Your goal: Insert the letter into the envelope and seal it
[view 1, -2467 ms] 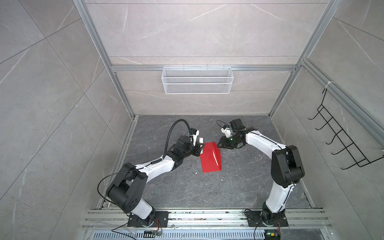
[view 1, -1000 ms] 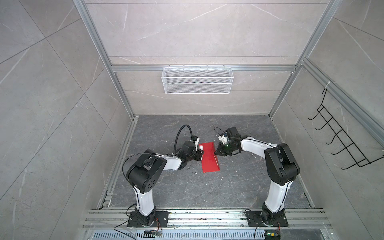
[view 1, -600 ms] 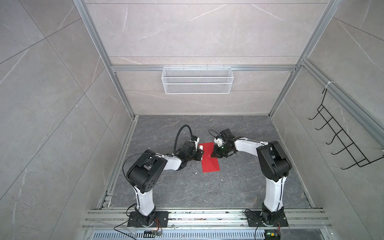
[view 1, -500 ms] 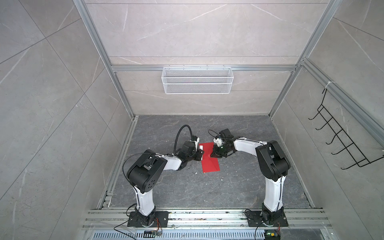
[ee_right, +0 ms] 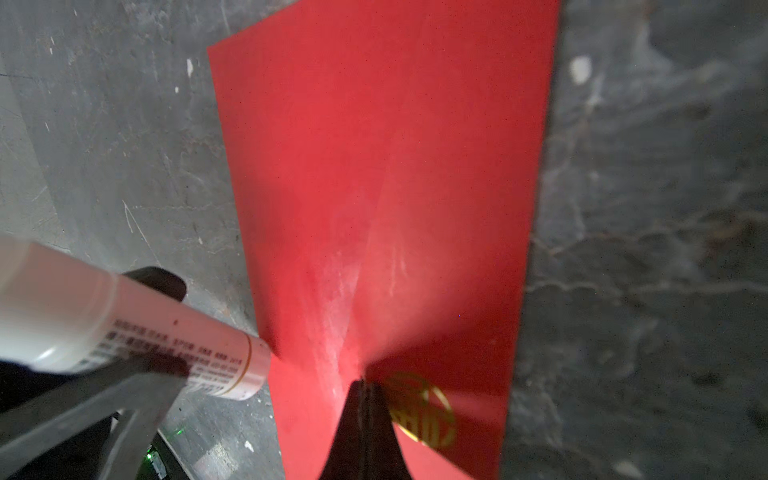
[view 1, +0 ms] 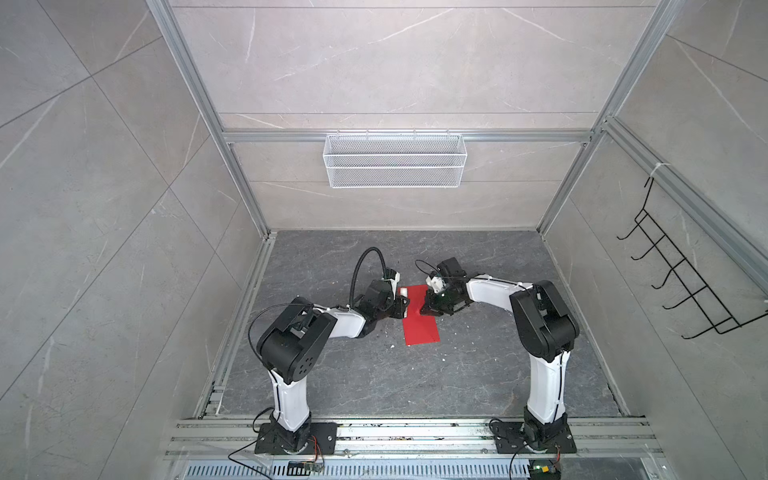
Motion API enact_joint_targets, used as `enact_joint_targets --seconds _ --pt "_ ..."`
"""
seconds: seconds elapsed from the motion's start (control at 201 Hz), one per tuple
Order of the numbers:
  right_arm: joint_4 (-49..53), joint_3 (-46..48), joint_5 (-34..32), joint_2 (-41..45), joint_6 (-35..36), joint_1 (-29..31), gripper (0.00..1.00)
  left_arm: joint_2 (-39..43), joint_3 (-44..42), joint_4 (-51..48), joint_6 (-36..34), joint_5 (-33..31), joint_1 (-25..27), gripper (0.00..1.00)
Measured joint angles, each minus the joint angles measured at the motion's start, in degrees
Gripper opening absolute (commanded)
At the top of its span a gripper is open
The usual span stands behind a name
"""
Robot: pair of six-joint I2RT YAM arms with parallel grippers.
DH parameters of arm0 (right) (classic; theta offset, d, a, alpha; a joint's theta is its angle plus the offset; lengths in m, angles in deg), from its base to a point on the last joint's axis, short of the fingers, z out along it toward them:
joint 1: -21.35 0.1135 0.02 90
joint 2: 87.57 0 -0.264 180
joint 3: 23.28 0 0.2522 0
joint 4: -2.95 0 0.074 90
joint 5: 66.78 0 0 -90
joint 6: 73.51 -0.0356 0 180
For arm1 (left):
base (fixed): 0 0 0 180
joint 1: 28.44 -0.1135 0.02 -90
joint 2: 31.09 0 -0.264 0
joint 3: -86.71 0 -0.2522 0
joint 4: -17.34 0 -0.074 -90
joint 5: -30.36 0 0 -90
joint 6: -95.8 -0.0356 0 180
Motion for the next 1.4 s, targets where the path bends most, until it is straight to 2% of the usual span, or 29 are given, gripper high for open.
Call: enact_joint_targets --seconds 0.911,1.399 --pt "0.0 -2.3 0.0 -1.8 0.3 1.4 0.0 -1.9 1.0 1.6 1.2 0.0 0.0 0.0" --pt "-0.6 5.8 -1.0 4.0 2.9 1.7 0.0 -1.9 1.1 1.6 1.4 0.0 0.0 0.0"
